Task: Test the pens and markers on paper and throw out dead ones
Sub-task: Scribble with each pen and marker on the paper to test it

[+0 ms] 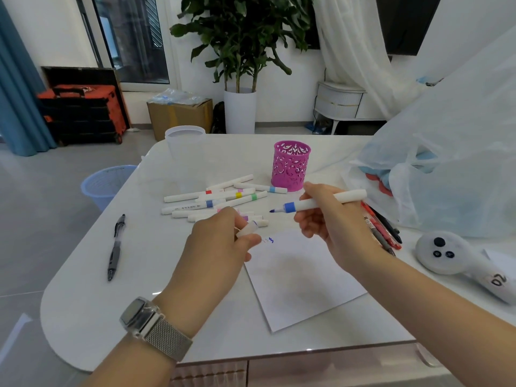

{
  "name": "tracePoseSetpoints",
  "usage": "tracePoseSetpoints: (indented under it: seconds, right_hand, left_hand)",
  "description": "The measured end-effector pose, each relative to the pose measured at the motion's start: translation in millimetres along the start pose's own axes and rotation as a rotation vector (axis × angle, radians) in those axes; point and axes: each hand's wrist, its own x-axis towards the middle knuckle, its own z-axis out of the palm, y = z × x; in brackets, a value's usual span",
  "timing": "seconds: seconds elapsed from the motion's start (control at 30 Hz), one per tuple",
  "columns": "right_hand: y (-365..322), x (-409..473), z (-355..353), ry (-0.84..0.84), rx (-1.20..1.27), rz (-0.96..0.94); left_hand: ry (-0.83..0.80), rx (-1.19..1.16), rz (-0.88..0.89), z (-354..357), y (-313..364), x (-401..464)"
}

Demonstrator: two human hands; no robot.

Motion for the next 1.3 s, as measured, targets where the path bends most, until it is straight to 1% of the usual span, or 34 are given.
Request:
tracePoseSetpoints:
  seconds: [0.2,0.43,0.63,0.77,0.87,1.0,1.13,1.3]
  right_hand:
    - [-3,-6,3,-0.061,-0.015,-0.075]
    - [0,-4,4,-0.082,-0.054,-0.091]
    - [1,-8,6,-0.152,-0.116,-0.111]
    - [-1,-10,7,-0.141,-0.032,-0.097]
    - [1,-15,11,-0.110,0.069,-0.062]
    - [4,-20,16,-0.108,0.148,-0.036]
    - [7,-24,16,-0.118,0.145,-0.033]
    - [11,-26,16,-0.110,0.119,-0.002]
  left_hand:
    - [0.054,-0.043,0.007,1,3,1]
    - [0.055,-0.044,0.020,1,6,0]
    - [0.050,-0.116,0.069,1,7,-2]
    - [0.011,-0.281,0.092,-1,10,-2]
    - [0.059,-0.330,0.132,-4,10,-5]
    - [0.100,-0.307,0.166,-6,10,-9]
    - [0.105,-0.266,0.169,-5,7,-10]
    - [0.069,-0.191,0.174,-4,6,-13]
